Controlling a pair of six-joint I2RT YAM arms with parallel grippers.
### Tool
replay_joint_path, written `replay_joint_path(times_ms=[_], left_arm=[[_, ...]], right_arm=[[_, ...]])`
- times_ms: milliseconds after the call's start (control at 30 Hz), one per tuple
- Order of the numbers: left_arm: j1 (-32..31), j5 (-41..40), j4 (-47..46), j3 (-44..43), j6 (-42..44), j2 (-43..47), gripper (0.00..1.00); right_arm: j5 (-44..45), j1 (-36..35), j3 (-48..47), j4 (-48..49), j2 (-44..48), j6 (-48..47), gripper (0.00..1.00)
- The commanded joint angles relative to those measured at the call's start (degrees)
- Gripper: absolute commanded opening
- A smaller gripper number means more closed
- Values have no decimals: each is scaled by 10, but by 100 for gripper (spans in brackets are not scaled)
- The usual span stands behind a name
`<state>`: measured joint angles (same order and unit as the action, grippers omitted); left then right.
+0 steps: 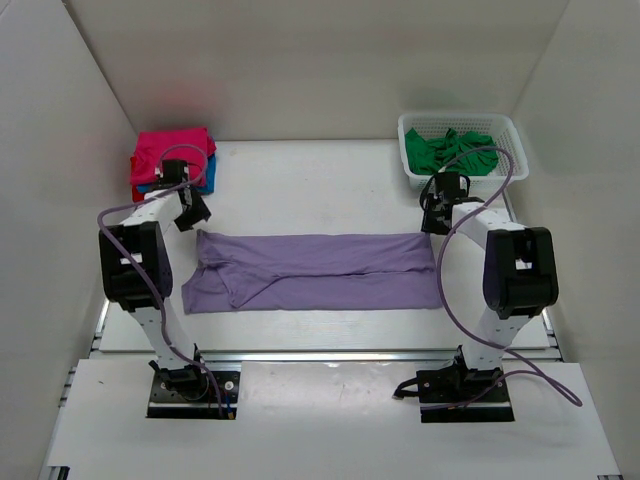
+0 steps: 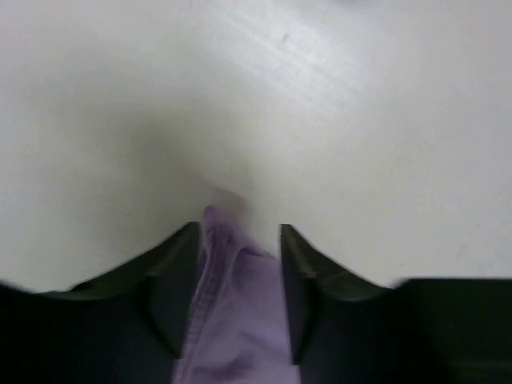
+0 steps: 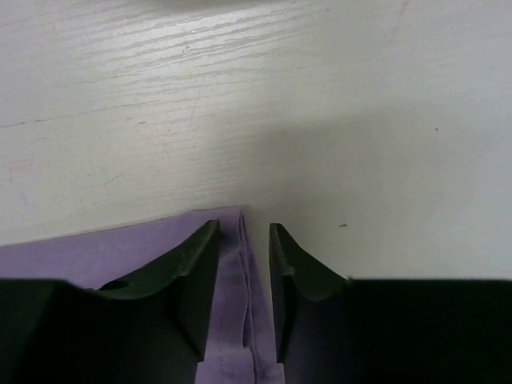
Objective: Fold and stack the t-shirts
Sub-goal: Fold the other side of the tshirt into a rectangle, then rotate the tshirt 90 degrees
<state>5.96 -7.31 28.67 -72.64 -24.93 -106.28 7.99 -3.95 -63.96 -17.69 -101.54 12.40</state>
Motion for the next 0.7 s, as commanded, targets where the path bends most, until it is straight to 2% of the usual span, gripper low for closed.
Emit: replay_joint_path(times_ms=[0, 33, 133, 233, 300, 367, 500, 567, 667], left_arm=[[5, 1, -4, -62, 8, 26, 59], [6, 2, 2, -69, 7, 38, 64], [11, 9, 33, -73, 14, 73, 65], [-1, 64, 75, -36, 17, 120, 53], [-18, 87, 80, 36, 11, 158, 51], [-31, 115, 66, 99, -10, 196, 50], [-71, 128, -39, 237, -68, 269, 47], [-107, 100, -76, 263, -82, 276, 47], [-126, 74, -76, 271, -92, 254, 47]], right_arm=[[19, 3, -29, 2, 23, -15, 32], [18, 2, -36, -5, 29, -21, 34], [16, -5, -47, -18, 58, -30, 40], [-23, -10, -45, -17, 81, -46, 39], [-56, -21, -43, -24, 85, -54, 39], [-74, -27, -42, -24, 79, -63, 38], [-97, -60, -13, -20, 74, -67, 37], [-108, -72, 7, -9, 75, -63, 37], [-122, -80, 32, -1, 74, -54, 37]])
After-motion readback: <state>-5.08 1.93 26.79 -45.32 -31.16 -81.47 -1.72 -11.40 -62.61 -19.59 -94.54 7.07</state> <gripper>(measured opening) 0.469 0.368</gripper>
